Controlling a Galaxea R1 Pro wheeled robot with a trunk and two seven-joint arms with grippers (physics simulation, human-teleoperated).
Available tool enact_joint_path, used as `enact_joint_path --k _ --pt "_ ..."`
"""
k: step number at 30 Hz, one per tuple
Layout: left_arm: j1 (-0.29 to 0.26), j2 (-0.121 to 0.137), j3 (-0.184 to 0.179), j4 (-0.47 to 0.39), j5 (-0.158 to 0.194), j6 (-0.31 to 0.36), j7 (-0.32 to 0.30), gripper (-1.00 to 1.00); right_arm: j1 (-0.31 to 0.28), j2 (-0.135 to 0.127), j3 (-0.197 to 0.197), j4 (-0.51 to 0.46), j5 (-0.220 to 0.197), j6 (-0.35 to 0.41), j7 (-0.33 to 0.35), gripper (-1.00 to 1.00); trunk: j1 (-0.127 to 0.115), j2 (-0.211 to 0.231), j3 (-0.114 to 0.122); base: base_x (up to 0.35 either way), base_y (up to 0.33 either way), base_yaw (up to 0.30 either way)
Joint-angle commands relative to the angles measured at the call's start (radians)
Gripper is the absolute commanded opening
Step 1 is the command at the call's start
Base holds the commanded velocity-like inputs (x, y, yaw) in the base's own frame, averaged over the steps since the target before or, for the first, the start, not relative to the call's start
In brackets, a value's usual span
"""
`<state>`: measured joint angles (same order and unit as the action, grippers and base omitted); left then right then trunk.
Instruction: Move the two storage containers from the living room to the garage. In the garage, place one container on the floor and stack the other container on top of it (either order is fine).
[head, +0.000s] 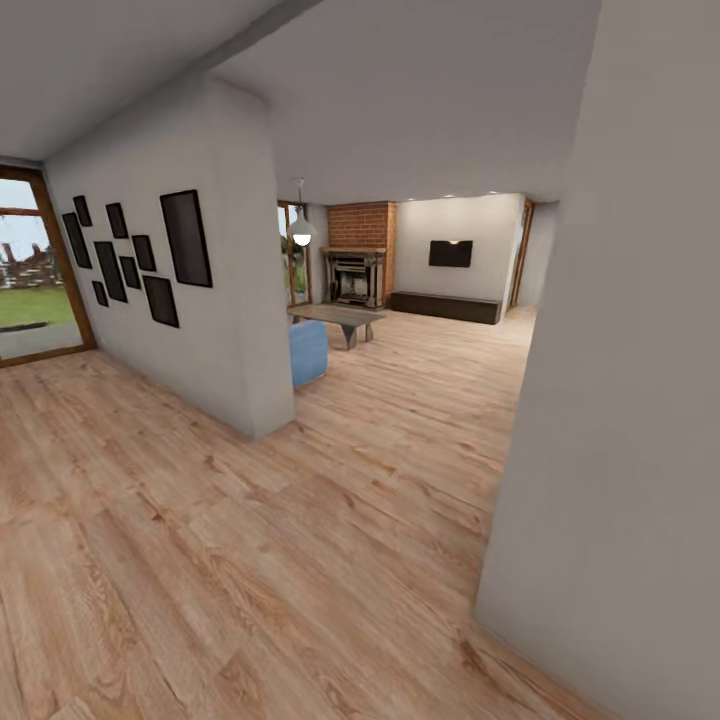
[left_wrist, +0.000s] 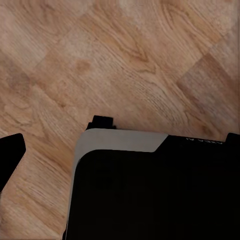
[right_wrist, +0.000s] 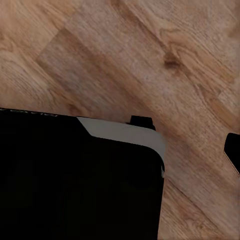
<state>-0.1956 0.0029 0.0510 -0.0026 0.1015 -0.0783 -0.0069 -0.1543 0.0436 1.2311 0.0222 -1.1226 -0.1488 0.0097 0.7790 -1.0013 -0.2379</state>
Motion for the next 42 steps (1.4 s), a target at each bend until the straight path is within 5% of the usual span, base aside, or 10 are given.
enact_joint_path --k 1,42 --pt "-0.001 0.000 0.004 0.001 0.007 -0.003 -0.001 1.00 -0.001 0.001 0.008 0.002 -0.008 -0.003 0.001 1.00 0.001 -0.001 -0.001 0.323 0.000 0.000" --pt "-0.001 0.000 0.004 0.001 0.007 -0.003 -0.001 1.00 -0.001 0.001 0.004 0.002 -0.016 0.000 0.001 1.00 0.001 -0.001 -0.001 0.323 0.000 0.091"
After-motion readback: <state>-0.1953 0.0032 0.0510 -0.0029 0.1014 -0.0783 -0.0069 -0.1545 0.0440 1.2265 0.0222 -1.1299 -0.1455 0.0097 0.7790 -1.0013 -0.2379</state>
